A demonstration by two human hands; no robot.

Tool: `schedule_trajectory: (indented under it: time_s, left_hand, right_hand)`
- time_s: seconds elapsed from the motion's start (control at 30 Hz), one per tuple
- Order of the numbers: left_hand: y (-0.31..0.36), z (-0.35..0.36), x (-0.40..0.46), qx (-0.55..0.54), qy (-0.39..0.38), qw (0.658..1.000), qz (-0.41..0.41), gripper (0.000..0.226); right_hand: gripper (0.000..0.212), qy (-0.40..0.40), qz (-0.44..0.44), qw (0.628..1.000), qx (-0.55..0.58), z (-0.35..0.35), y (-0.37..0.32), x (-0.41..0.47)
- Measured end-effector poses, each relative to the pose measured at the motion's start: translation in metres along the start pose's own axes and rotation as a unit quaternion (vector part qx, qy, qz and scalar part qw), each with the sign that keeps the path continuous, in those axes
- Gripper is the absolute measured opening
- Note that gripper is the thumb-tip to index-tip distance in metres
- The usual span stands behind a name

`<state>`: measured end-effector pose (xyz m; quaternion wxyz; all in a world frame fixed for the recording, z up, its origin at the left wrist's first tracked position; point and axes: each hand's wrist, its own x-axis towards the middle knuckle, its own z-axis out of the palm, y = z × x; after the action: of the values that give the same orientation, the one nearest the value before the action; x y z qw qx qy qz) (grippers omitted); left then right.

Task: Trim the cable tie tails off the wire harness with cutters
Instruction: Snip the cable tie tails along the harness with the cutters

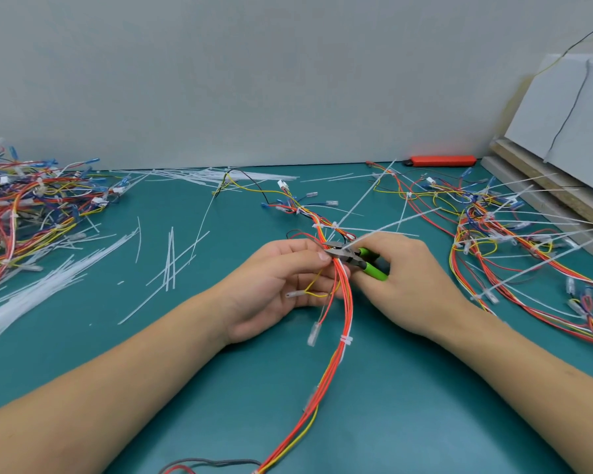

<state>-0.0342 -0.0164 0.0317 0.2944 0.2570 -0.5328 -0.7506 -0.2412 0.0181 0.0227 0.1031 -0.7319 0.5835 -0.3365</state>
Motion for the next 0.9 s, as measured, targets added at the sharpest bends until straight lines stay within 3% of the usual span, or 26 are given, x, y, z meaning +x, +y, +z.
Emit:
schedule_trajectory:
  time_s: [0.5,0.67,0.77,0.9]
  left_hand:
    - [-0.005,-0.008,0.004,0.009,-0.009,1.0,-0.001,0.011]
    - [-0.006,-0.011,0.005,0.009,-0.007,1.0,0.001,0.011]
    - [-0.006,-0.01,0.005,0.006,-0.004,1.0,-0.002,0.012]
    - [-0.004,-0.009,0.003,-0.01,0.002,1.0,-0.008,0.009]
  right_hand:
    - [0.024,-0.016,0.003,0.999,0.031,0.001,0.005,0.001]
    - [0.026,-0.023,0.021,0.999,-0.014,0.005,0.008,0.001]
    - [0.04,0.0,0.012,1.0,-0.011,0.004,0.006,0.001]
    - [0.044,0.079,0.04,0.99,0.108,-0.002,0.005,0.0]
